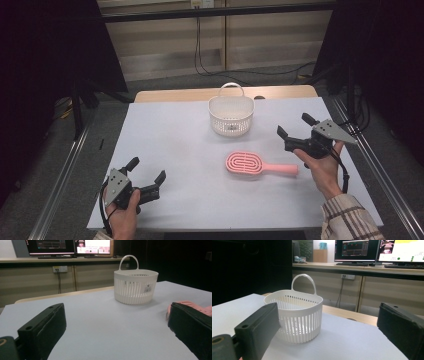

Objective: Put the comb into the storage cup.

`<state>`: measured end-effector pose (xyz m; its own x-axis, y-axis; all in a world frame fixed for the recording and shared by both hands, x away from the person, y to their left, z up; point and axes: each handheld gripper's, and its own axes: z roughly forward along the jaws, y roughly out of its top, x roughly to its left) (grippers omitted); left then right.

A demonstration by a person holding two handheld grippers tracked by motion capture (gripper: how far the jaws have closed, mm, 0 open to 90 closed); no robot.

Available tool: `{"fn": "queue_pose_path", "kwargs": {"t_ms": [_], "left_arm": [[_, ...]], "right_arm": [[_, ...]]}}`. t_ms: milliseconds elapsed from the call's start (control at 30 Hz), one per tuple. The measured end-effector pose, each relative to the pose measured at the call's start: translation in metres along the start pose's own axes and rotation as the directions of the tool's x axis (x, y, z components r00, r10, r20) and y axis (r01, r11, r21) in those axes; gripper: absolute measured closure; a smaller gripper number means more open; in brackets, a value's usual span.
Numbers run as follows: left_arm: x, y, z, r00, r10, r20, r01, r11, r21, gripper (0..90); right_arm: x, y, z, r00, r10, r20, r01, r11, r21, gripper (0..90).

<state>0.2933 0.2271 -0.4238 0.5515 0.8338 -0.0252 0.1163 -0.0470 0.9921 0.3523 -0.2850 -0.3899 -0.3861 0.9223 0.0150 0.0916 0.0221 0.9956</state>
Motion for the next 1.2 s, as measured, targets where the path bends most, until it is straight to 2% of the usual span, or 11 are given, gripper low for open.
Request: {"fn": "queue_pose_path", "kwargs": {"t_ms": [100, 200, 267, 633, 700, 767, 933, 967, 1000, 1100, 1200], "left_arm": [[0.0004, -0.0003, 0.0006, 0.9999, 0.01, -0.001, -0.01, 0.9999, 0.007, 1.7], [-0.0006, -0.001, 0.0019, 0.9999, -0.008, 0.012, 0.008, 0.9999, 0.01, 1.8], [-0.0011, -0.0005, 0.0017, 0.9999, 0.006, 0.009, -0.006, 0.9999, 0.009, 1.8], [-0.0025, 0.0015, 0.001, 0.9997, 0.02, 0.01, -0.02, 0.9998, -0.003, 1.8], [-0.0026, 0.0009, 0.0013, 0.9999, 0.01, 0.012, -0.01, 1.0, 0.0, 1.8], [-0.0022, 0.0007, 0.0015, 0.9999, 0.008, 0.009, -0.008, 1.0, -0.001, 1.7], [-0.0014, 0.0007, 0.0011, 0.9998, 0.012, 0.013, -0.012, 0.9999, 0.002, 1.8], [-0.0013, 0.0006, 0.0011, 0.9998, 0.013, 0.013, -0.013, 0.9999, 0.003, 1.7], [-0.001, 0.0006, 0.0009, 0.9998, 0.015, 0.013, -0.015, 0.9999, 0.004, 1.7], [-0.0014, 0.0004, 0.001, 0.9999, 0.003, 0.011, -0.003, 1.0, -0.001, 1.7], [-0.0009, 0.0004, 0.0008, 0.9999, 0.011, 0.012, -0.011, 0.9999, 0.003, 1.8]], "right_arm": [[0.0013, 0.0005, -0.0001, 0.9999, -0.011, -0.006, 0.011, 1.0, -0.006, 9.6], [0.0021, 0.0024, -0.0015, 0.9994, -0.034, 0.009, 0.034, 0.999, -0.02, 15.6], [0.0021, 0.0028, -0.0021, 0.9996, -0.028, 0.01, 0.028, 0.999, -0.021, 18.7], [-0.0019, 0.0016, -0.0026, 0.9997, 0.02, -0.013, -0.02, 1.0, 0.003, 39.7], [-0.002, 0.0018, -0.0032, 0.9998, 0.017, -0.014, -0.017, 1.0, 0.007, 43.7], [-0.002, 0.0019, -0.0033, 0.9994, 0.023, -0.027, -0.023, 1.0, 0.007, 51.9], [-0.0007, 0.0018, -0.0032, 0.9976, 0.035, -0.06, -0.034, 0.999, 0.017, 66.2], [-0.001, 0.0014, -0.0031, 0.9969, 0.035, -0.07, -0.033, 0.999, 0.024, 72.5], [-0.001, 0.0014, -0.0031, 0.9969, 0.035, -0.07, -0.033, 0.999, 0.024, 72.5], [-0.0018, 0.0017, -0.0035, 0.9958, 0.028, -0.087, -0.026, 0.999, 0.029, 80.5], [-0.0017, 0.0022, -0.004, 0.9939, 0.021, -0.108, -0.018, 0.999, 0.029, 86.8]]}}
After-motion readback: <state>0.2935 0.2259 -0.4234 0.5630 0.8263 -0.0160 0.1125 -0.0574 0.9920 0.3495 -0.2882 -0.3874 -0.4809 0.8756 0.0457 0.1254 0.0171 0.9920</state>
